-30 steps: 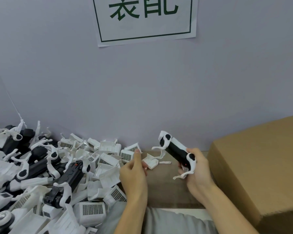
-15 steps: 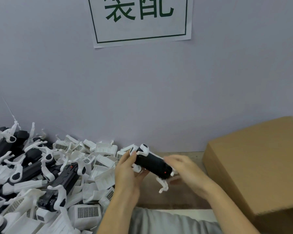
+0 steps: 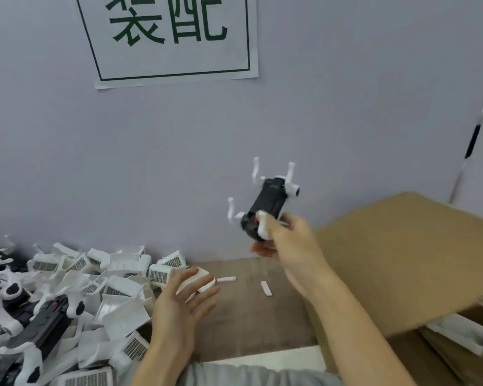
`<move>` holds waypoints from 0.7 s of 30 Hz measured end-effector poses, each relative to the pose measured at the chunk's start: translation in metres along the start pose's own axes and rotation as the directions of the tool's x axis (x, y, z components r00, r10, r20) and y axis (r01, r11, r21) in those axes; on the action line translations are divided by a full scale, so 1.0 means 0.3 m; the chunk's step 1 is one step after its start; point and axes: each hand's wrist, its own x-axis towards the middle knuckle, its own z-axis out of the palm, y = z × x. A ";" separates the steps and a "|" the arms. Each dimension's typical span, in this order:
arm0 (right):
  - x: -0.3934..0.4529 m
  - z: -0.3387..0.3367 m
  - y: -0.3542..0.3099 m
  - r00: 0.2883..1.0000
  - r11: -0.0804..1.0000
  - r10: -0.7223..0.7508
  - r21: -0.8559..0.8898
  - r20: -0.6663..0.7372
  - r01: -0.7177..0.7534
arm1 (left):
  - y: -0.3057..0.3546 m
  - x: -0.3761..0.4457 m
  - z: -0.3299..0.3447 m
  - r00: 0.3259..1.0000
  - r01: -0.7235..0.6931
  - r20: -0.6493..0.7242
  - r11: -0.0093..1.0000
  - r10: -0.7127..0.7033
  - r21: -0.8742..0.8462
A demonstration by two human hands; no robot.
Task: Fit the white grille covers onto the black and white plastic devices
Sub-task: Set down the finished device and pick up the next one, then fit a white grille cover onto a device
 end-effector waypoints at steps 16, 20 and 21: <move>-0.030 -0.133 -0.126 0.983 0.880 0.162 -0.438 -0.089 -0.184 | 0.013 -0.020 0.046 0.991 -0.134 0.068 0.820 0.116 0.557; -0.033 0.062 0.077 0.989 0.790 0.136 -0.609 0.065 -0.069 | 0.207 -0.043 0.009 0.880 -0.305 0.132 0.329 0.455 0.894; -0.035 0.090 0.135 0.987 0.784 0.134 -0.619 0.094 -0.048 | 0.265 -0.055 -0.013 0.828 -0.270 0.114 0.213 0.549 0.939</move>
